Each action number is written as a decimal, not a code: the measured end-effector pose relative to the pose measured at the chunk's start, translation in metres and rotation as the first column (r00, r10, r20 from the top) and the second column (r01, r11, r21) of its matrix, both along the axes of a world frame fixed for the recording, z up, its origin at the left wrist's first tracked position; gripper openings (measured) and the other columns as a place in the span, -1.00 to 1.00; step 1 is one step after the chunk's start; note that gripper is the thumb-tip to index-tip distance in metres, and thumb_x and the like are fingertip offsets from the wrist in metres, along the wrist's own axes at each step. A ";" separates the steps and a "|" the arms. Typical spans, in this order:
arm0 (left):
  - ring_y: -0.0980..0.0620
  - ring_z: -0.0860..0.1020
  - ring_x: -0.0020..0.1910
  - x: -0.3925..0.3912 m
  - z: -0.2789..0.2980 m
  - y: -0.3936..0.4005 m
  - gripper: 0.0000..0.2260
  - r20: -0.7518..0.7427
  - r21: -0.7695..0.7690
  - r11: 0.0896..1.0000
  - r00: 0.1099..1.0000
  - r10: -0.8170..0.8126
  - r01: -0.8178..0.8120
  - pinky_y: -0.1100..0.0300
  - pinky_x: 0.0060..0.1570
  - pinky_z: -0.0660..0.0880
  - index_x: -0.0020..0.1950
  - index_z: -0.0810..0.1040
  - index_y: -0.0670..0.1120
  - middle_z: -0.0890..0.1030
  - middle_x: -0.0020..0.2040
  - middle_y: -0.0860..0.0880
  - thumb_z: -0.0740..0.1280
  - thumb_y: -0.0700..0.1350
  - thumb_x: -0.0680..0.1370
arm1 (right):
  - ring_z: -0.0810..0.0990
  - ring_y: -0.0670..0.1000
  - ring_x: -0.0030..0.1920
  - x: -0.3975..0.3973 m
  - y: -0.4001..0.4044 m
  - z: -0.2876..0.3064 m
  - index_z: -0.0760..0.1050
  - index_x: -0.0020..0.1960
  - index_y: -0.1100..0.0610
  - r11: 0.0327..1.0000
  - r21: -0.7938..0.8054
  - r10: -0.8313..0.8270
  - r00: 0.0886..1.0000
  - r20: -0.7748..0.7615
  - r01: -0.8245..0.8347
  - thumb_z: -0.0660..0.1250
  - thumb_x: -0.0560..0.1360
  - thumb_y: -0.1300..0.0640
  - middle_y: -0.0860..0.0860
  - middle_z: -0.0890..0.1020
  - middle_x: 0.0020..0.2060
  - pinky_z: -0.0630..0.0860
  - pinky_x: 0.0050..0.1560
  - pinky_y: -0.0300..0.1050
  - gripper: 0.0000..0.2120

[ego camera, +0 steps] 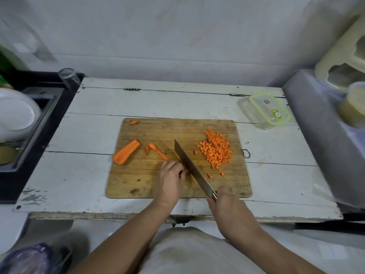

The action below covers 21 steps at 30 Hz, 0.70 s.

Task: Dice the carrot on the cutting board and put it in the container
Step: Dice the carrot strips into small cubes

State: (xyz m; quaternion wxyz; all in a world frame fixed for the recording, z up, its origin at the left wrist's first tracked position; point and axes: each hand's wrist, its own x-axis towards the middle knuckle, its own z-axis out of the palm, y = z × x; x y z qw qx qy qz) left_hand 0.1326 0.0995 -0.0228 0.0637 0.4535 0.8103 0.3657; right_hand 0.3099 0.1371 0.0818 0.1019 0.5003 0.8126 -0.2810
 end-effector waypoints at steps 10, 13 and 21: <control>0.05 0.48 0.04 0.002 0.006 -0.006 -0.92 0.097 -0.045 0.999 0.995 -0.011 0.016 0.20 0.07 0.44 0.04 0.69 -0.09 0.59 -0.02 0.03 0.46 -0.15 0.56 | 0.61 0.12 -0.16 -0.017 0.025 -0.016 0.42 0.05 0.06 0.998 0.033 -0.042 0.991 -0.124 0.047 0.14 0.65 -0.18 0.03 0.62 -0.19 0.55 -0.15 0.06 -0.70; 0.07 0.55 0.04 0.000 0.012 -0.011 -0.89 0.210 -0.019 1.000 0.977 0.024 -0.020 0.18 0.08 0.51 0.09 0.68 -0.06 0.57 -0.01 0.09 0.44 -0.16 0.57 | 0.58 0.07 -0.18 -0.007 0.026 -0.015 0.42 0.00 0.02 0.998 -0.003 -0.055 0.985 -0.166 0.055 0.15 0.65 -0.19 -0.02 0.59 -0.22 0.53 -0.15 0.06 -0.72; 0.07 0.56 -0.04 0.005 0.025 0.003 -0.94 0.326 -0.218 0.970 0.929 0.177 -0.108 0.18 -0.04 0.49 -0.04 0.63 0.01 0.60 -0.05 0.05 0.38 -0.11 0.61 | 0.54 0.05 -0.23 -0.008 0.021 -0.007 0.39 -0.04 0.01 0.998 -0.007 -0.066 0.980 -0.187 0.065 0.18 0.65 -0.15 -0.03 0.57 -0.24 0.37 -0.31 -0.03 -0.75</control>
